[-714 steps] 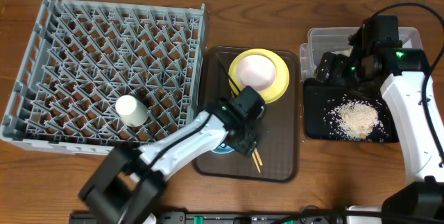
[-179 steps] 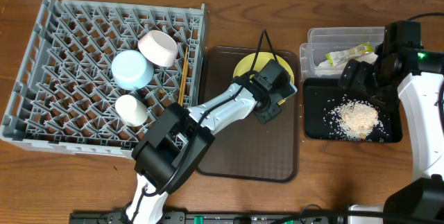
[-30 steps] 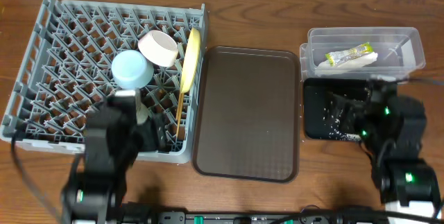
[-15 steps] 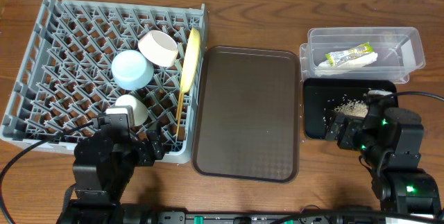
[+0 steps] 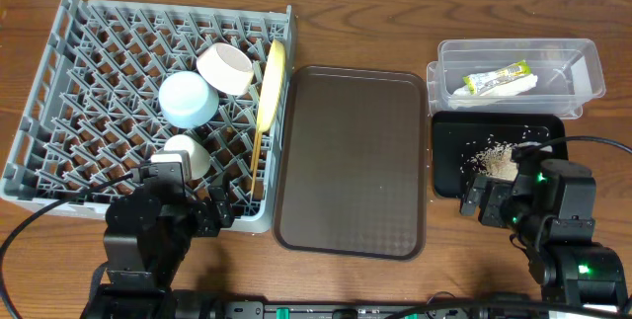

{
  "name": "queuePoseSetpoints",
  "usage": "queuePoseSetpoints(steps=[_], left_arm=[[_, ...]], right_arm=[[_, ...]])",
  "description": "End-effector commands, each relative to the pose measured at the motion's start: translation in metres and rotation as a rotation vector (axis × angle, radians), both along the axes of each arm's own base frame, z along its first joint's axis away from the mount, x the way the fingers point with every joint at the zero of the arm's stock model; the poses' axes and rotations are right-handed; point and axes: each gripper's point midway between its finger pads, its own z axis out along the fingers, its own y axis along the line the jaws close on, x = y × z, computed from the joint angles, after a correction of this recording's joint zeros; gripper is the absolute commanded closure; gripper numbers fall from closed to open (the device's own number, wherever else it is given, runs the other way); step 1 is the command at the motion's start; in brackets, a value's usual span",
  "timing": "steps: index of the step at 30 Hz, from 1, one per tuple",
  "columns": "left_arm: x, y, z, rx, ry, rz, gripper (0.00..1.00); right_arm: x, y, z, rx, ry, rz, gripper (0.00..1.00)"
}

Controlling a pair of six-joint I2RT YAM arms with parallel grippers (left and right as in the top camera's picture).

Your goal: Sort waste into correct bins and load items into the dishwasher

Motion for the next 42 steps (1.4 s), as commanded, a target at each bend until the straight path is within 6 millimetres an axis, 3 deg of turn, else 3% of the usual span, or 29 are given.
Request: queuePoseSetpoints(steps=[1,6,12,15,21,30,33,36,42], left_arm=[[0.000,0.000,-0.003,0.010,0.006,-0.007,0.12],[0.000,0.000,-0.003,0.010,0.006,-0.007,0.12],[0.000,0.000,-0.003,0.010,0.006,-0.007,0.12],[0.000,0.000,-0.003,0.010,0.006,-0.007,0.12],[0.000,0.000,-0.003,0.010,0.006,-0.007,0.12],[0.000,0.000,-0.003,0.010,0.006,-0.007,0.12],[0.000,0.000,-0.003,0.010,0.006,-0.007,0.12],[0.000,0.000,-0.003,0.010,0.006,-0.007,0.12],[0.000,0.000,-0.003,0.010,0.006,-0.007,0.12]], right_arm=[[-0.010,0.001,-0.008,-0.013,0.044,0.018,0.01],[-0.017,-0.004,-0.006,-0.039,0.017,-0.001,0.01],[0.018,0.015,0.030,0.003,-0.398,0.083,0.01],[0.023,0.022,0.042,0.009,-0.611,0.115,0.01],[0.020,0.019,0.038,-0.059,-0.853,0.110,0.01],[0.025,0.020,0.028,-0.174,-0.970,0.143,0.01],[0.025,0.020,0.020,-0.237,-0.946,0.181,0.01],[0.024,0.020,-0.003,-0.271,-0.855,0.213,0.01],[0.025,0.019,-0.001,-0.241,-0.857,0.194,0.01]])
